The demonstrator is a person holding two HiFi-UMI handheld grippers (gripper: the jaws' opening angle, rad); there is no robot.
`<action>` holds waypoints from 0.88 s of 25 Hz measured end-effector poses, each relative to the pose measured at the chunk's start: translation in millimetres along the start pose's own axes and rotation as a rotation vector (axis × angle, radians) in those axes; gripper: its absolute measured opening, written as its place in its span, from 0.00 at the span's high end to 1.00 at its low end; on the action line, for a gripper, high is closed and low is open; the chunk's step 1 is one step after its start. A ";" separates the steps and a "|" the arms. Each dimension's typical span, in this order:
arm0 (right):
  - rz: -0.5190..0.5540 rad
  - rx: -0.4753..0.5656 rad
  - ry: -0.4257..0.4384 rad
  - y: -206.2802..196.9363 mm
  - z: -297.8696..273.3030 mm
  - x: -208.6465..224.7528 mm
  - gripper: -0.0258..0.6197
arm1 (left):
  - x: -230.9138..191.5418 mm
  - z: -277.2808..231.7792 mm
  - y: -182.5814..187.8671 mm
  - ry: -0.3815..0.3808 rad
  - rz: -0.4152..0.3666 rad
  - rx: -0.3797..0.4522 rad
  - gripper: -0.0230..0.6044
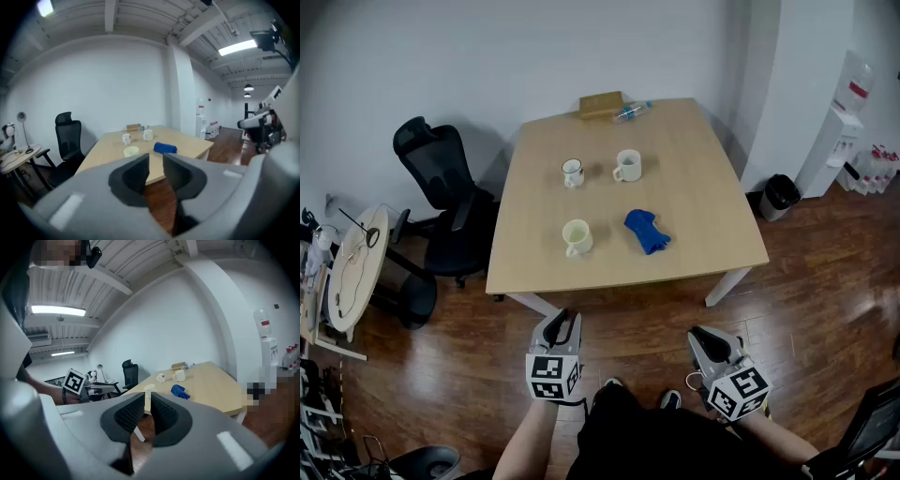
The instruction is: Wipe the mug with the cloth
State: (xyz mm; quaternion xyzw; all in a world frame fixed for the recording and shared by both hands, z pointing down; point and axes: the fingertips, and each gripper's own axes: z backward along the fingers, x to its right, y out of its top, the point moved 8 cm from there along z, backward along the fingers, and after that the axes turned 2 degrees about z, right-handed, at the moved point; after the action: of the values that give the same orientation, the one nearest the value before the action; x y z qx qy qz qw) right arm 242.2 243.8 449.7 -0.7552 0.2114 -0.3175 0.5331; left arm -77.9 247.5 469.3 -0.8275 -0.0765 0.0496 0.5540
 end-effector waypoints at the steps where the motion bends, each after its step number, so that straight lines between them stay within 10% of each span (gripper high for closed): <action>1: -0.002 -0.001 -0.002 0.7 -6.9 3.0 0.89 | -9.9 -16.5 -1.3 -0.007 -0.002 -0.029 0.80; 12: 0.019 -0.036 -0.099 42.8 -147.3 26.9 0.89 | -134.7 -210.7 -43.3 -0.041 -0.061 -0.298 0.68; 22: -0.009 -0.121 -0.131 75.4 -250.1 19.1 0.90 | -140.8 -263.1 -60.0 -0.114 -0.166 -0.255 0.72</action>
State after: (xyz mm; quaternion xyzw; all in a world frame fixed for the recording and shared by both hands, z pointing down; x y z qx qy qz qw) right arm 80.8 37.7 441.2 -0.8062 0.1913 -0.2564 0.4977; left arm -176.8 5.2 624.6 -0.8778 -0.1816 0.0402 0.4415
